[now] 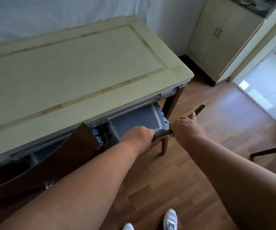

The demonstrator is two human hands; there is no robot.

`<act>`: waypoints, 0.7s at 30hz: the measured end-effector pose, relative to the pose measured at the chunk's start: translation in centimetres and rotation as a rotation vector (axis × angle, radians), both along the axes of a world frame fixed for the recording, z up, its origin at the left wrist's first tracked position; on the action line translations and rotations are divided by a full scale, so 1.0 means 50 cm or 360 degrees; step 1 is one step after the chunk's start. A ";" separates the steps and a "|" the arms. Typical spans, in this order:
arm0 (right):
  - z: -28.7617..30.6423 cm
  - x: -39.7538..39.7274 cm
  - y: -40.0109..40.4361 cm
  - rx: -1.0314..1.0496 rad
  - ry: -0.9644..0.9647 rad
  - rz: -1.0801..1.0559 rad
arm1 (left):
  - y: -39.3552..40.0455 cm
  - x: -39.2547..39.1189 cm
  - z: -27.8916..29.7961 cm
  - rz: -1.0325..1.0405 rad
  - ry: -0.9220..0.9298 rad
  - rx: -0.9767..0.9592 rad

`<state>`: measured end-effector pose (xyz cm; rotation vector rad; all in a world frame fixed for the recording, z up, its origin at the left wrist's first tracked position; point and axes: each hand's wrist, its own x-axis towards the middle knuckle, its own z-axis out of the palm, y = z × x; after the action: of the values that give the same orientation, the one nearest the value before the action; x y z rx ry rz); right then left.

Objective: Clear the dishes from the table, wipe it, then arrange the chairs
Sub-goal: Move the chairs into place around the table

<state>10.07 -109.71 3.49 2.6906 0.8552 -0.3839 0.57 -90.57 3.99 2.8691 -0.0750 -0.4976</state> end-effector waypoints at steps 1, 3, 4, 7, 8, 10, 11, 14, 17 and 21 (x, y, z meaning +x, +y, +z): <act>0.006 0.012 0.010 -0.0024 0.0000 0.0027 | 0.008 0.013 -0.005 0.0025 -0.0003 0.0016; 0.021 0.019 0.029 -0.0056 0.0007 0.0045 | 0.024 0.031 -0.010 0.0046 0.0038 0.0028; 0.031 0.029 0.041 -0.0077 0.0010 0.0076 | 0.032 0.042 -0.009 0.0059 0.0068 0.0023; 0.053 0.061 0.062 -0.0185 0.0042 0.0194 | 0.049 0.070 0.003 0.0084 0.0126 0.0058; 0.059 0.075 0.070 -0.0198 0.0047 0.0266 | 0.055 0.080 0.002 0.0100 0.0126 0.0086; 0.067 0.103 0.077 -0.0180 0.0083 0.0400 | 0.062 0.094 0.000 0.0133 0.0142 0.0150; 0.069 0.123 0.078 -0.0153 0.0125 0.0466 | 0.065 0.102 -0.002 0.0152 0.0152 0.0183; 0.071 0.180 0.082 -0.0094 0.0370 0.0664 | 0.068 0.116 -0.004 0.0179 0.0185 0.0263; 0.064 0.234 0.095 -0.0190 0.0460 0.0911 | 0.072 0.126 -0.003 0.0211 0.0184 0.0305; 0.048 0.267 0.105 -0.0220 0.0448 0.1051 | 0.080 0.141 -0.003 0.0235 0.0212 0.0329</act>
<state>23.44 -104.46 5.89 2.0909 1.6478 -0.6317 7.62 -86.58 3.86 2.9998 0.2217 -0.7019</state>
